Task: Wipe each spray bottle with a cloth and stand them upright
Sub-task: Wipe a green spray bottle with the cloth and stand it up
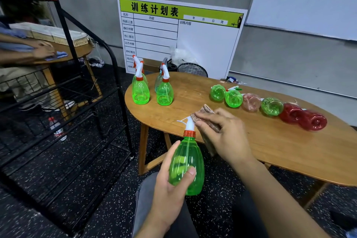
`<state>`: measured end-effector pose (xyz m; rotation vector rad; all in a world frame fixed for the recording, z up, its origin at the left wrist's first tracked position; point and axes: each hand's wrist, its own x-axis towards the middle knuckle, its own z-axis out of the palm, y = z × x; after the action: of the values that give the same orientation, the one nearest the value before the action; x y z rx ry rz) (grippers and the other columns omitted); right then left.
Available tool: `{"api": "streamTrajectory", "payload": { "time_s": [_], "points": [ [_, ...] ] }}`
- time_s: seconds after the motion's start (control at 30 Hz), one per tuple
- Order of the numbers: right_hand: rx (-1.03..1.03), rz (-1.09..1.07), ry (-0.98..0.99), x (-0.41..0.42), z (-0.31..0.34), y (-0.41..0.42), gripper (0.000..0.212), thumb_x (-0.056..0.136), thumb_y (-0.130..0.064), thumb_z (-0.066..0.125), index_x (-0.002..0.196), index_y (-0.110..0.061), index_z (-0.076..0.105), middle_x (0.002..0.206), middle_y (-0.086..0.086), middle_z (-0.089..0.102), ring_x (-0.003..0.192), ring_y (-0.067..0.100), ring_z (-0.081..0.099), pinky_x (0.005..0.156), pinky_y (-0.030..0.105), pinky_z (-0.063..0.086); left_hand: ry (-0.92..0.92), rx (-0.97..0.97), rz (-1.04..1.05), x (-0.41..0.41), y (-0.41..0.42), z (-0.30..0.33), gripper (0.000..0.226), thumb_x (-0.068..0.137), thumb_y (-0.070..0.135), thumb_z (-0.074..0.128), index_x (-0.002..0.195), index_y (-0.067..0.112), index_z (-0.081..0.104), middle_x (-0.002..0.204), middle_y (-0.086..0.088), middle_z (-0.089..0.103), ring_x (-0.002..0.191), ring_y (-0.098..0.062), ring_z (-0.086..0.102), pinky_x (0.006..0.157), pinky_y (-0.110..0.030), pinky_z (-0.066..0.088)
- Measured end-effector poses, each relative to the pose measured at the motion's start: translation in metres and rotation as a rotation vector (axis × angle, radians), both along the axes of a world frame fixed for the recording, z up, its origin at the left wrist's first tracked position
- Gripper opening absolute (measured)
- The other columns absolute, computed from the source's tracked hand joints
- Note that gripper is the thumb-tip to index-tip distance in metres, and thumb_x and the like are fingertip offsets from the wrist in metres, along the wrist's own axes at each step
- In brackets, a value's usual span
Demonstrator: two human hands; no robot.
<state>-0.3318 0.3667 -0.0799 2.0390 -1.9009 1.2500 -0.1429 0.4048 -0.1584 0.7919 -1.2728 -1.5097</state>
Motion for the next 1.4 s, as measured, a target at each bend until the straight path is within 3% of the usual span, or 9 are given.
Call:
{"api": "streamTrajectory", "payload": {
  "time_s": [0.17,0.27,0.37,0.57,0.7,0.9,1.03,1.1,1.4],
  "points": [
    [0.063,0.199,-0.059,0.009,-0.009,0.004,0.032,0.093,-0.055,0.067,0.120,-0.041,0.076,0.091,-0.017,0.063,0.077,0.005,0.061,0.065,0.032,0.053,0.018,-0.005,0.041,0.001,-0.003,-0.002,0.073,0.083,0.032,0.082,0.150,0.034,0.052,0.139,0.012,0.068,0.127,-0.014,0.067,0.100,-0.036,0.058],
    [0.004,0.071,-0.055,0.004,-0.007,0.002,0.035,0.092,-0.059,0.063,0.119,-0.041,0.074,0.094,-0.021,0.064,0.078,0.003,0.063,0.066,0.036,0.058,0.034,-0.017,0.024,-0.001,-0.003,-0.003,0.070,0.085,0.021,0.077,0.149,0.033,0.052,0.133,0.015,0.071,0.122,-0.012,0.070,0.094,-0.029,0.059],
    [-0.046,-0.087,-0.094,-0.004,-0.003,0.001,0.045,0.088,-0.061,0.059,0.122,-0.035,0.074,0.096,-0.016,0.066,0.076,0.004,0.065,0.069,0.039,0.062,0.031,-0.009,-0.004,-0.001,-0.002,-0.006,0.070,0.085,0.019,0.075,0.149,0.035,0.051,0.133,0.009,0.072,0.121,-0.016,0.071,0.098,-0.037,0.061],
    [-0.013,0.007,-0.007,-0.001,-0.010,0.005,0.042,0.091,-0.063,0.058,0.122,-0.039,0.074,0.095,-0.018,0.063,0.077,0.005,0.062,0.066,0.041,0.059,0.025,-0.017,0.021,0.000,-0.004,-0.006,0.071,0.086,0.020,0.075,0.150,0.034,0.051,0.138,0.010,0.069,0.126,-0.016,0.068,0.105,-0.047,0.057],
    [-0.029,-0.069,-0.042,-0.005,-0.010,0.007,0.044,0.091,-0.066,0.051,0.126,-0.044,0.067,0.095,-0.016,0.062,0.076,0.006,0.063,0.068,0.042,0.061,0.039,-0.003,0.001,0.000,-0.003,-0.005,0.071,0.086,0.021,0.076,0.150,0.037,0.051,0.138,0.008,0.069,0.126,-0.019,0.068,0.103,-0.045,0.058],
    [0.055,-0.071,0.073,-0.020,-0.034,0.039,0.043,0.092,-0.065,0.051,0.121,-0.042,0.074,0.091,-0.021,0.062,0.067,0.003,0.061,0.053,0.034,0.056,0.073,0.026,0.046,0.003,-0.007,-0.002,0.069,0.084,0.024,0.076,0.147,0.041,0.054,0.136,0.012,0.070,0.124,-0.013,0.068,0.091,-0.029,0.061],
    [-0.002,-0.053,-0.167,-0.023,-0.027,0.045,0.043,0.085,-0.059,0.059,0.118,-0.037,0.075,0.096,-0.023,0.064,0.083,0.002,0.065,0.065,0.025,0.059,0.077,0.021,0.052,0.003,-0.005,0.000,0.069,0.080,0.038,0.082,0.144,0.046,0.057,0.139,0.017,0.067,0.128,-0.009,0.065,0.093,-0.026,0.059],
    [-0.076,-0.068,-0.289,-0.019,-0.014,0.038,0.038,0.086,-0.054,0.063,0.120,-0.039,0.072,0.103,-0.022,0.065,0.092,0.005,0.066,0.074,0.029,0.061,0.069,0.020,0.050,0.003,-0.004,-0.001,0.065,0.083,0.033,0.080,0.142,0.049,0.058,0.138,0.020,0.067,0.127,-0.008,0.065,0.092,-0.026,0.059],
    [-0.106,-0.106,-0.120,-0.019,-0.005,0.005,0.036,0.091,-0.058,0.060,0.123,-0.042,0.067,0.096,-0.020,0.063,0.084,0.002,0.063,0.073,0.039,0.062,0.046,0.000,0.040,0.003,-0.006,-0.002,0.070,0.072,0.046,0.081,0.138,0.058,0.058,0.138,0.019,0.066,0.128,-0.012,0.066,0.102,-0.040,0.059]
  ]
}}
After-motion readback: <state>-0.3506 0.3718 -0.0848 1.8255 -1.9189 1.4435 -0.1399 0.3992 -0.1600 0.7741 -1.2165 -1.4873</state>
